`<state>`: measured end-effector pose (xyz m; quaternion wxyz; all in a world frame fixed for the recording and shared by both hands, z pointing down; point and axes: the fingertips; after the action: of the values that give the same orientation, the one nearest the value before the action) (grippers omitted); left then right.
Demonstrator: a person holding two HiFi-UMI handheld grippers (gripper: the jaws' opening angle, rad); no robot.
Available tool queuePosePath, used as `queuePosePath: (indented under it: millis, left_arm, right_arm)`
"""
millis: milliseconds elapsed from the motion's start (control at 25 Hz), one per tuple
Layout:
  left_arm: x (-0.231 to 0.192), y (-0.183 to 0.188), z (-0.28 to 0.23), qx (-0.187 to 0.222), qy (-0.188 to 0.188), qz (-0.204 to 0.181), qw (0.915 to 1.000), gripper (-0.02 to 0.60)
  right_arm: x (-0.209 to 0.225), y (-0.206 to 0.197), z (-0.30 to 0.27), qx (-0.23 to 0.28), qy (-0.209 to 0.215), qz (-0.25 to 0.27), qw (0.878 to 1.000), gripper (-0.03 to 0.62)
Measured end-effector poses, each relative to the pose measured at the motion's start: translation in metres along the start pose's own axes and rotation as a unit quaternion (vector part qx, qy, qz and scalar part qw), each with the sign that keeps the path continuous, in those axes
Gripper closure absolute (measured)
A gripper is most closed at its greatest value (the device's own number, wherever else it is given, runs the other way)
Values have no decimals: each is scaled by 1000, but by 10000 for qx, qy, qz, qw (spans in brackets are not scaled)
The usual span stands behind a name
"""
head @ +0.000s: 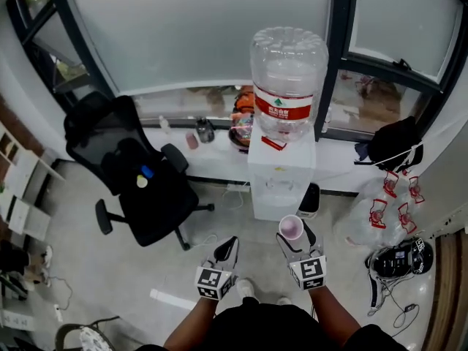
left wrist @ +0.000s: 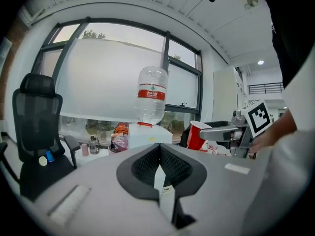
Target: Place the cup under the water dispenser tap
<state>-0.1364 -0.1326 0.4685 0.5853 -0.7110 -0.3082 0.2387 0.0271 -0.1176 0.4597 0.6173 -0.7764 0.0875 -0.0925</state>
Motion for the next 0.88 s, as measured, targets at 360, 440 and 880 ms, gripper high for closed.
queuePosePath:
  millis: [360,440,880]
  left_arm:
    - [-22,-16,-31,-138,-537,-140,9984,565]
    - [-20,-21,-41,-201,-632,-184,9976,565]
    - [-21,-69,-116,-549,-583,-115,9967,565]
  right_arm:
    - [11,-16,-33,-171,-518,-136,9984,249]
    - [19,-26,-42,-254,-557,-195,9979,250]
    - [76,-91,-100,-615,-612,-418,9954,249]
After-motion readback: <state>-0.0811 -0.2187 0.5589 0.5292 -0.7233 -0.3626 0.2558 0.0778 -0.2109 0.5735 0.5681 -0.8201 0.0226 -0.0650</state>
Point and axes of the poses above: the fingertips, and each gripper's own axes: z backward along the fingers, x to its right, y out of its top, and after that the axes turned 7 degrees about -z, right-handed
